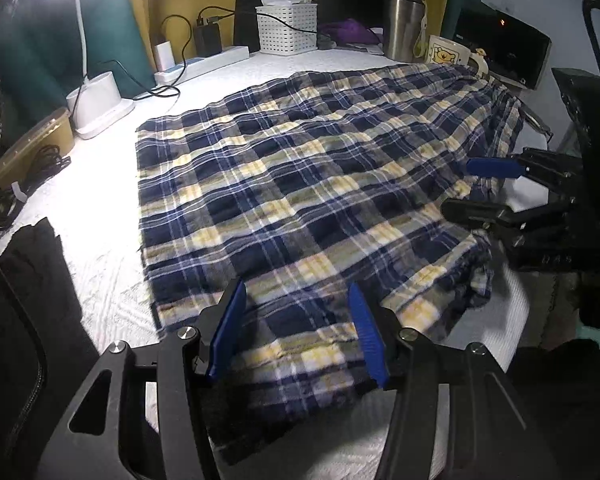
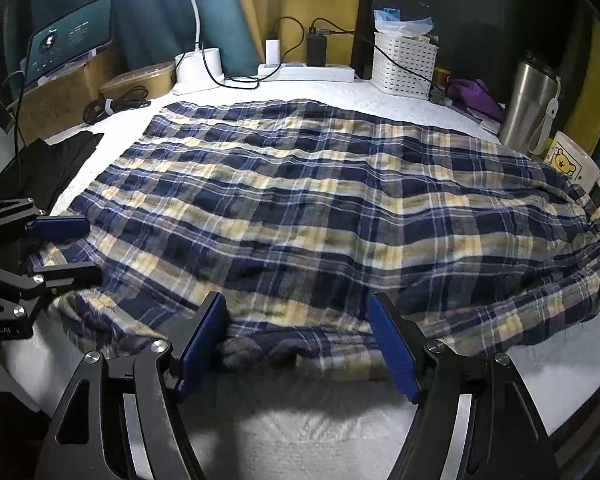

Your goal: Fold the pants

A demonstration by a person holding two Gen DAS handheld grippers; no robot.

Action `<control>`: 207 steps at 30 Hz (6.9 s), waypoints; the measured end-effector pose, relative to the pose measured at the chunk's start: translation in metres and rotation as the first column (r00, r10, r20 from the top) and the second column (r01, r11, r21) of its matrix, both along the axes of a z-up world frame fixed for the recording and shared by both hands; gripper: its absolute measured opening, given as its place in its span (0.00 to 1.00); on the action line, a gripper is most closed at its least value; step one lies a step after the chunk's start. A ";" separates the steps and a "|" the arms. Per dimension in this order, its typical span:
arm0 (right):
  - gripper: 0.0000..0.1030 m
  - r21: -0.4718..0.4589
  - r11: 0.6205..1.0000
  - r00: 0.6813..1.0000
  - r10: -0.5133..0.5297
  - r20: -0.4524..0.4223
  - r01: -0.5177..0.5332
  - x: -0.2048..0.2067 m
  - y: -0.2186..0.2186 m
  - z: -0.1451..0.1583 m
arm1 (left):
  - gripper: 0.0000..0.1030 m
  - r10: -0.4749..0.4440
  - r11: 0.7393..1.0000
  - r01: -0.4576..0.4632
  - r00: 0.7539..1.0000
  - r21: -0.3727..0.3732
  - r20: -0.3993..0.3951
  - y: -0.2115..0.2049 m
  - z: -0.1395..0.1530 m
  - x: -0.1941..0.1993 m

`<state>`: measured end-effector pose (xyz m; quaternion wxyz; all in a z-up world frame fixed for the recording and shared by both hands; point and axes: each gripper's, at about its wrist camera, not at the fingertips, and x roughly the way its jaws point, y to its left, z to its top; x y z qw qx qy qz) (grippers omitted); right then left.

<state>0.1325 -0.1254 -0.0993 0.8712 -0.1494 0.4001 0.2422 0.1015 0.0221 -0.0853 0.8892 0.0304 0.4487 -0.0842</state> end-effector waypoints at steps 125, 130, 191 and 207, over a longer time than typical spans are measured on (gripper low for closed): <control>0.15 0.549 0.748 0.927 -0.284 -0.243 0.373 0.159 -0.191 0.023 | 0.76 0.309 0.951 -0.309 0.951 0.015 -0.025 0.043 0.035 0.117; 0.13 0.541 0.751 0.925 -0.318 -0.206 0.379 0.163 -0.204 0.035 | 0.76 0.313 0.950 -0.313 0.950 0.011 -0.012 0.046 0.039 0.114; 0.13 0.475 0.824 0.943 -0.333 -0.033 0.307 0.120 -0.173 0.099 | 0.30 0.224 0.960 -0.229 0.974 -0.160 -0.045 0.039 0.013 0.094; 0.13 0.475 0.841 0.955 -0.295 0.003 0.259 0.114 -0.165 0.107 | 0.02 0.261 0.959 -0.265 0.964 -0.103 -0.044 0.047 0.015 0.087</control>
